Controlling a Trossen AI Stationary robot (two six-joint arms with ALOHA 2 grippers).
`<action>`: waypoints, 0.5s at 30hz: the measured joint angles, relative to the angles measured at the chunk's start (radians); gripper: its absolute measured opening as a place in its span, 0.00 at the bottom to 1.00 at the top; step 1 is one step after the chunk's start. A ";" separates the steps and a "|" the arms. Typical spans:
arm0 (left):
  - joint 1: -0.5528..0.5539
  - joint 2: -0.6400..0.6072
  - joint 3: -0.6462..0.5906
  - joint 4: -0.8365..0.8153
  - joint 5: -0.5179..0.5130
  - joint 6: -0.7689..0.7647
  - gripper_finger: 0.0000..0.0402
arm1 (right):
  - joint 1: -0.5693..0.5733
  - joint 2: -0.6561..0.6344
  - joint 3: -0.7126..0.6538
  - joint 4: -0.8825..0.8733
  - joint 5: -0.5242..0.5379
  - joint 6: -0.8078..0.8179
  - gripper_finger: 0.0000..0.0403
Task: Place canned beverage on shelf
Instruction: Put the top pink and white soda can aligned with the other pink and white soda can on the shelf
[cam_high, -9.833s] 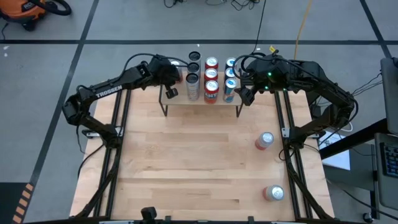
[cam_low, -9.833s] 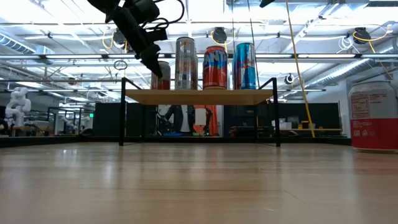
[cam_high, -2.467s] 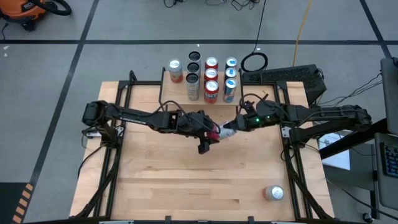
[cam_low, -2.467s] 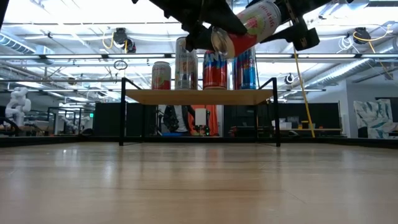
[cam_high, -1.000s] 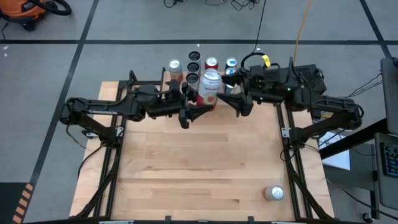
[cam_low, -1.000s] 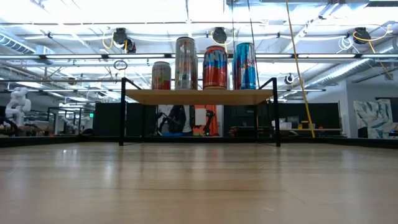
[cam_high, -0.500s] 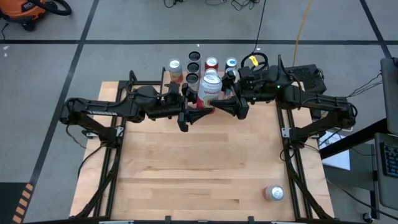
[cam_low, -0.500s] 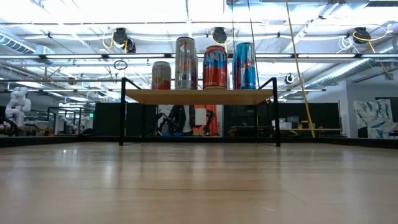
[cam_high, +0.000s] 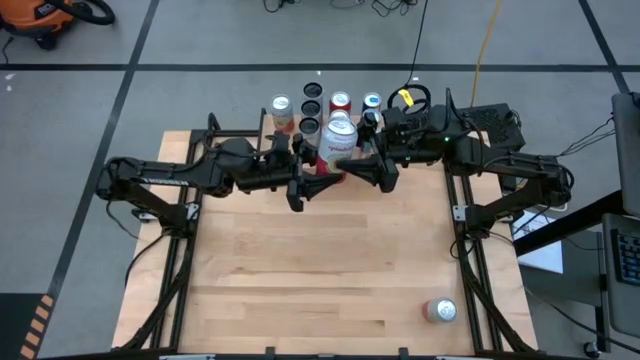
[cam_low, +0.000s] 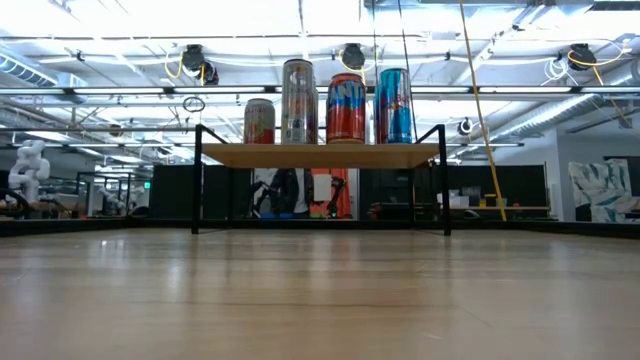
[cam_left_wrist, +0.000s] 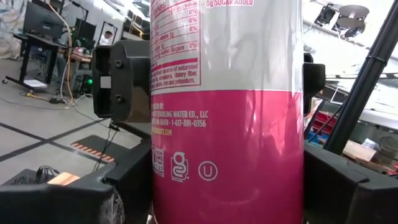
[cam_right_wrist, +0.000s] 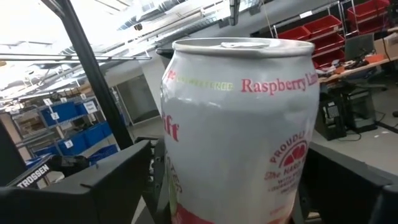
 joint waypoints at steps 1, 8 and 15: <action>0.000 0.000 0.000 0.000 0.000 0.000 0.76 | 0.000 0.000 0.000 0.000 0.000 0.000 0.89; 0.000 0.000 0.000 -0.007 -0.008 0.000 0.76 | 0.000 0.000 -0.001 -0.002 0.000 0.000 0.73; -0.004 -0.001 0.001 -0.036 -0.069 -0.020 0.77 | 0.000 0.001 -0.002 -0.007 -0.008 0.004 0.68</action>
